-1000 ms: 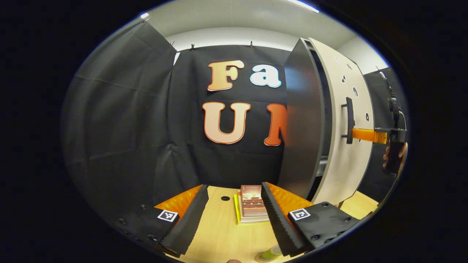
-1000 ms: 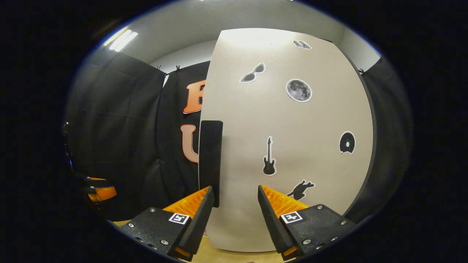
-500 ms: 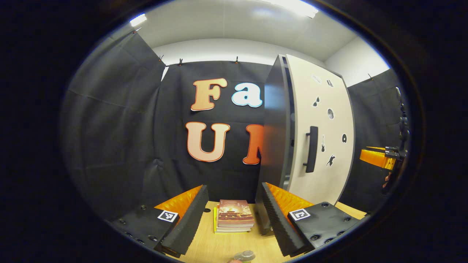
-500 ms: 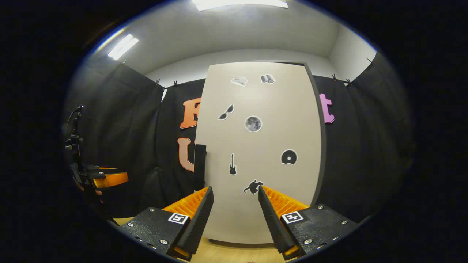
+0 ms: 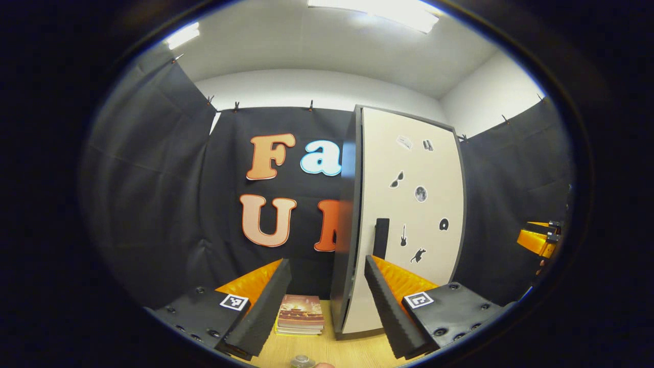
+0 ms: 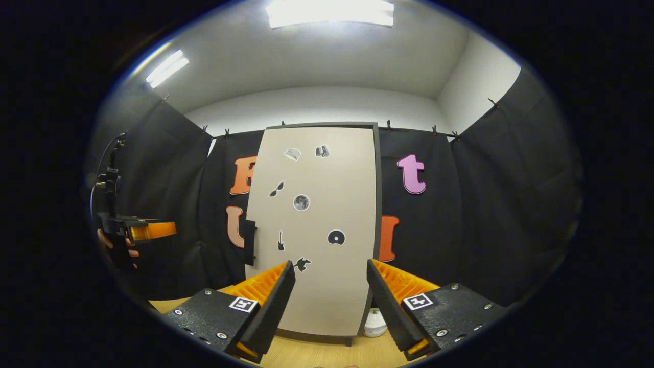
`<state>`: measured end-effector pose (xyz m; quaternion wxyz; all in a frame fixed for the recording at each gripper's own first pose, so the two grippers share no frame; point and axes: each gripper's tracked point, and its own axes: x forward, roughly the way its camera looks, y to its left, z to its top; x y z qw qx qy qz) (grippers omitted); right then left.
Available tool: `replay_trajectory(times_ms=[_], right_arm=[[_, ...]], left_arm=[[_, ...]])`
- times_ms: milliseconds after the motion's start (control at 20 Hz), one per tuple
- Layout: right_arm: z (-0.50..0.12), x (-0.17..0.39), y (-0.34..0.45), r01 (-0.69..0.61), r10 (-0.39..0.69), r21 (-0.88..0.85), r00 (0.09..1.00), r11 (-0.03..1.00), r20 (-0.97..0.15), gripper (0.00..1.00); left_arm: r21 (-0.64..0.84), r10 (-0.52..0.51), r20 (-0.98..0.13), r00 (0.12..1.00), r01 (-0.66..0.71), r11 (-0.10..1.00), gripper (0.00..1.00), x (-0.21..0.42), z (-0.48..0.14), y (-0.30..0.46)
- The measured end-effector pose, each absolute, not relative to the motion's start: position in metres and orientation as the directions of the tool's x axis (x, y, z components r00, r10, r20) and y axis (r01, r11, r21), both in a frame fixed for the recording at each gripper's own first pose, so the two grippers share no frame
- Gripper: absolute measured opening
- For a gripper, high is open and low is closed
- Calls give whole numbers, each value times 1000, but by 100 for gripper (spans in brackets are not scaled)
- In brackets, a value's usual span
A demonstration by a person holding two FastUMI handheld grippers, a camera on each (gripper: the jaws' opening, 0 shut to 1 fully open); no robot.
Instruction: Open the cabinet door with the right hand, grasp the bottle in the cabinet with the left hand and place it on the coaster, then close the cabinet door with the right hand.
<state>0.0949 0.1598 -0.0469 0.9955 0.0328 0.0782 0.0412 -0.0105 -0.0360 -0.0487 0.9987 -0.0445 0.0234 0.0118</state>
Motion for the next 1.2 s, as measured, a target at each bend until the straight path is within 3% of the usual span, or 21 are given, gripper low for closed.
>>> replay_trajectory(times_ms=[600, 1200], right_arm=[[11, 54, 147, -95, 95, 5, 993, 996, -69, 93], [21, 43, 185, -140, 139, -23, 989, 990, -40, 95]], left_arm=[[-46, 110, 70, 991, -107, 993, 94, -61, 27, -16], [-25, 84, 138, 987, -81, 996, 96, -87, 40, -28]])
